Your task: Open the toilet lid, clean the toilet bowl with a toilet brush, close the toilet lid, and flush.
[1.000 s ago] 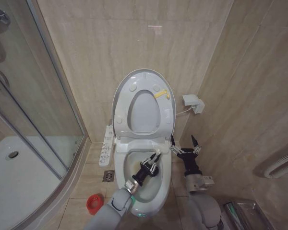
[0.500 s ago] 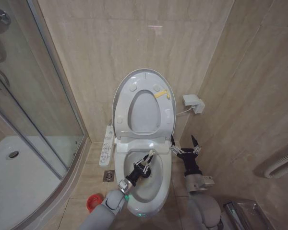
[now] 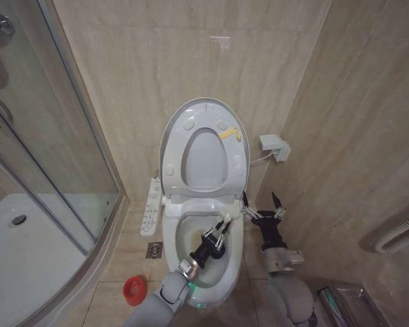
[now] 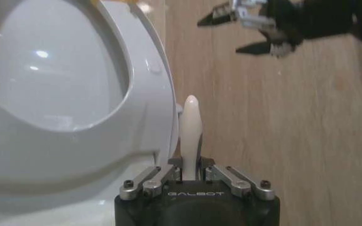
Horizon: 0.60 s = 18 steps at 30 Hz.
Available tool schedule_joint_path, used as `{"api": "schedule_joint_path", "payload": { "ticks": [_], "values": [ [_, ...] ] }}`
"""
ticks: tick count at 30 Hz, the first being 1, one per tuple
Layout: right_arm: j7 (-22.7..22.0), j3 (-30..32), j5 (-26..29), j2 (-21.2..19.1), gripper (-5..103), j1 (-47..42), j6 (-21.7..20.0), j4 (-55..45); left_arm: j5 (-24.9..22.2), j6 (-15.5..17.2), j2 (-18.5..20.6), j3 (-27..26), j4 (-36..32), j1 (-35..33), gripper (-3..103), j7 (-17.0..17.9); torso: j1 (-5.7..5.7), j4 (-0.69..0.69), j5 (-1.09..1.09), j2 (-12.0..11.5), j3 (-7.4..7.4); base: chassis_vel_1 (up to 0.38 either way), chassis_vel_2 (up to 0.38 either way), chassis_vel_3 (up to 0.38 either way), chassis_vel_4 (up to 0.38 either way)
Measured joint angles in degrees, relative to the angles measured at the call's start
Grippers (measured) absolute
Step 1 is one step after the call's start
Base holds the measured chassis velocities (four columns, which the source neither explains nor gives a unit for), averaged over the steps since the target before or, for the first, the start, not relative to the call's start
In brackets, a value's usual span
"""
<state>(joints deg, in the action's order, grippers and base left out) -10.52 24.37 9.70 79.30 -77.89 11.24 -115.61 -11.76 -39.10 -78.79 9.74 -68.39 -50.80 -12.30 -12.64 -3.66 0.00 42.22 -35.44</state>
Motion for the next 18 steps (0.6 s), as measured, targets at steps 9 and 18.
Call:
{"api": "schedule_joint_path", "payload": {
  "ticks": [9,18],
  "values": [
    [0.00,0.00,0.00,0.00,100,0.00,0.00,0.00,0.73,-1.38,1.13,-2.01,4.45,1.68,18,-0.68,0.00,0.01,0.00,-0.01,0.00,0.000,0.000,0.000,0.000],
    [0.00,0.00,0.00,0.00,100,0.00,0.00,0.00,-0.62,0.15,0.10,0.27,-1.51,0.97,18,0.42,0.00,-0.01,0.00,-0.01,0.00,0.000,0.000,0.000,0.000]
  ]
}}
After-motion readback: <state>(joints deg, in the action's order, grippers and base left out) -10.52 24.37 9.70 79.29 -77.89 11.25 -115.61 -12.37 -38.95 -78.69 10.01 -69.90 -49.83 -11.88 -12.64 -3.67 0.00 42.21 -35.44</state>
